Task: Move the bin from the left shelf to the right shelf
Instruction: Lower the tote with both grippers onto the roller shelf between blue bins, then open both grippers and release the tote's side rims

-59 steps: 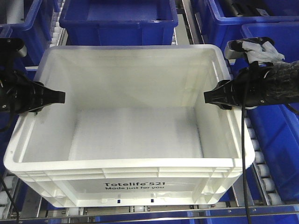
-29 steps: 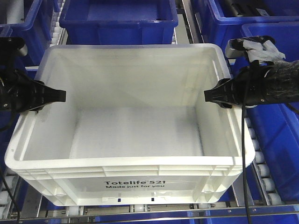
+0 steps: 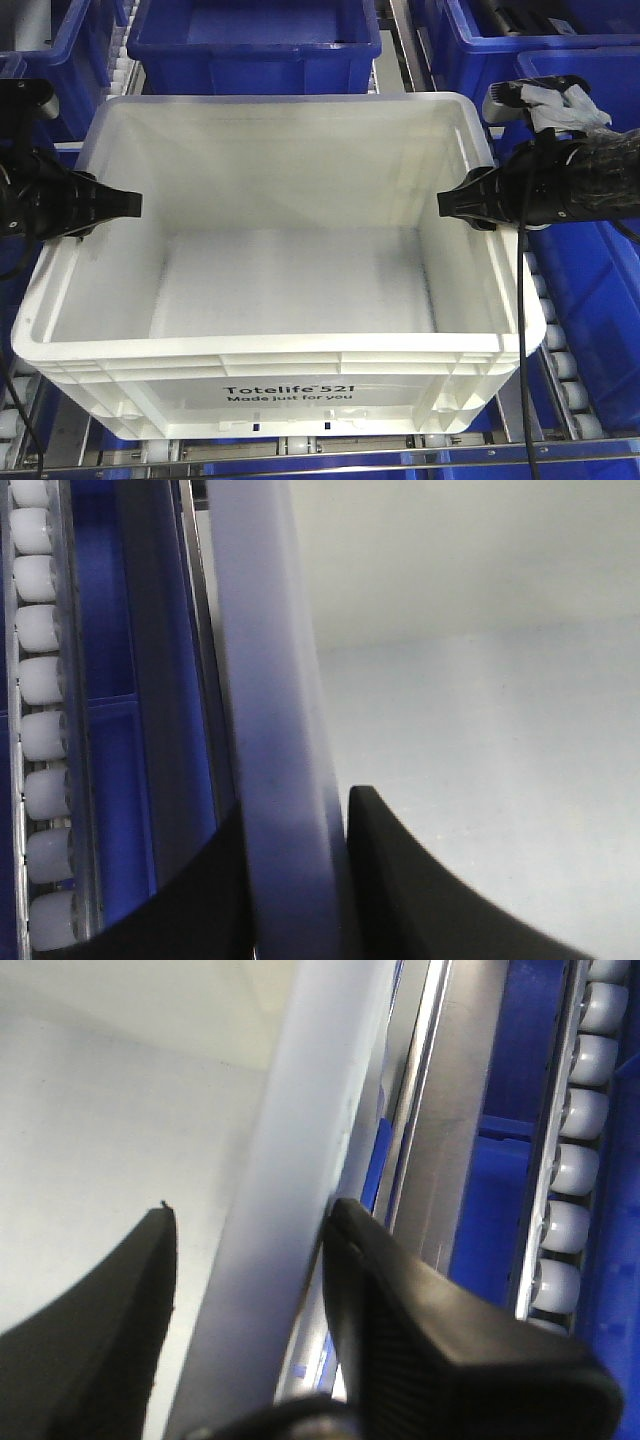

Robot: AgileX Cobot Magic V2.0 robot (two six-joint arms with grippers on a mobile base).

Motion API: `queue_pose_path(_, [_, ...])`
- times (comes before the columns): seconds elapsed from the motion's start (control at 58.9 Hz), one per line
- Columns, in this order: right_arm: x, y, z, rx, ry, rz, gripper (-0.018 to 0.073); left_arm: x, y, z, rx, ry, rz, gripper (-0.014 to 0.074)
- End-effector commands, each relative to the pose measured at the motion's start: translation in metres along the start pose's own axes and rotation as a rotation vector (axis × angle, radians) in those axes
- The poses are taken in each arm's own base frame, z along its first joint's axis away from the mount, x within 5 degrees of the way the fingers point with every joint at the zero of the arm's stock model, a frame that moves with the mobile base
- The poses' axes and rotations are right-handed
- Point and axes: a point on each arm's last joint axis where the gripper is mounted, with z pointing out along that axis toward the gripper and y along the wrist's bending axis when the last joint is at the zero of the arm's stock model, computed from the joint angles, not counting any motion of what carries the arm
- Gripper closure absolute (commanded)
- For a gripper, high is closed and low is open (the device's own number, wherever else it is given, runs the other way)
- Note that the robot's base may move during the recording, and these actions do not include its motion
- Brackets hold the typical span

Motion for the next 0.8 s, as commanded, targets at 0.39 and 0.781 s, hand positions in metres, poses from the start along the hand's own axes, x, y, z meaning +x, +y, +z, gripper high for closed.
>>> queue_pose_path(0.39, [-0.03,-0.001,-0.022,0.046,-0.237,-0.025,-0.0032,-0.022,-0.005,-0.014,0.035,-0.188,0.038,0.0277])
queue_pose_path(0.781, [-0.035,0.0,-0.032,0.056,-0.296,-0.031,-0.0031,-0.031,-0.006,-0.022,0.025,-0.212,0.058,0.0277])
